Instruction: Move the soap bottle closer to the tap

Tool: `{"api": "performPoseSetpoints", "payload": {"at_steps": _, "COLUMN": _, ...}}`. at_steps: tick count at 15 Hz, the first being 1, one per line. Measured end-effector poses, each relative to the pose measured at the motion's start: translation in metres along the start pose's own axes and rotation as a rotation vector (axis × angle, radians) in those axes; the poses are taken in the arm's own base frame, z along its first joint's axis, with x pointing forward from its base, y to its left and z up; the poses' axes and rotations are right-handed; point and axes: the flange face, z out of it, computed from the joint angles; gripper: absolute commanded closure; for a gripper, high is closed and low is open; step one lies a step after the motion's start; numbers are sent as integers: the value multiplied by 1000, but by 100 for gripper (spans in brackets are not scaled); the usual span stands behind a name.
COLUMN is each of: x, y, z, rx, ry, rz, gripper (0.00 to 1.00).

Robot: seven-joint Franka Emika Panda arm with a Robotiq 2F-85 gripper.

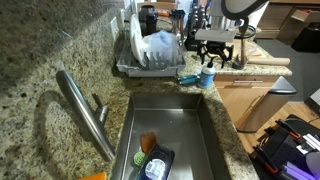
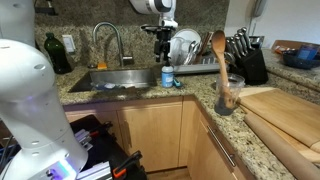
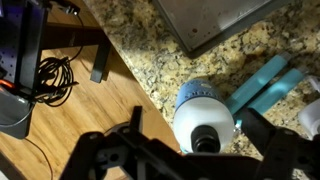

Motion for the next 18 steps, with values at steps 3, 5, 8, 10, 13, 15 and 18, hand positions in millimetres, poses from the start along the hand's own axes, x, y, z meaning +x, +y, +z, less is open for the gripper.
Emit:
{"api": "performPoseSetpoints", "payload": {"at_steps": 3, "x": -8, "y": -1, "z": 5, "rx": -1, "ry": 2, "rz": 25, "gripper": 0}}
{"api": "performPoseSetpoints", "payload": {"at_steps": 5, "x": -7, "y": -2, "z": 7, "rx": -3, "ry": 2, "rz": 121, "gripper": 0}}
{"api": "performPoseSetpoints", "payload": {"at_steps": 8, "x": -1, "y": -2, "z": 10, "rx": -10, "ry": 5, "rz": 300, "gripper": 0}}
{"api": "performPoseSetpoints", "payload": {"at_steps": 10, "x": 3, "y": 0, "z": 9, "rx": -8, "ry": 16, "rz": 399, "gripper": 0}}
{"api": "performPoseSetpoints", "payload": {"at_steps": 13, "x": 4, "y": 0, "z": 9, "rx": -7, "ry": 16, "rz": 425, "gripper": 0}}
{"api": "performPoseSetpoints", "payload": {"at_steps": 15, "x": 7, "y": 1, "z": 10, "rx": -9, "ry": 12, "rz": 432, "gripper": 0}}
{"api": "performPoseSetpoints", "payload": {"at_steps": 18, "x": 22, "y": 7, "z": 15, "rx": -20, "ry": 2, "rz": 459, "gripper": 0}}
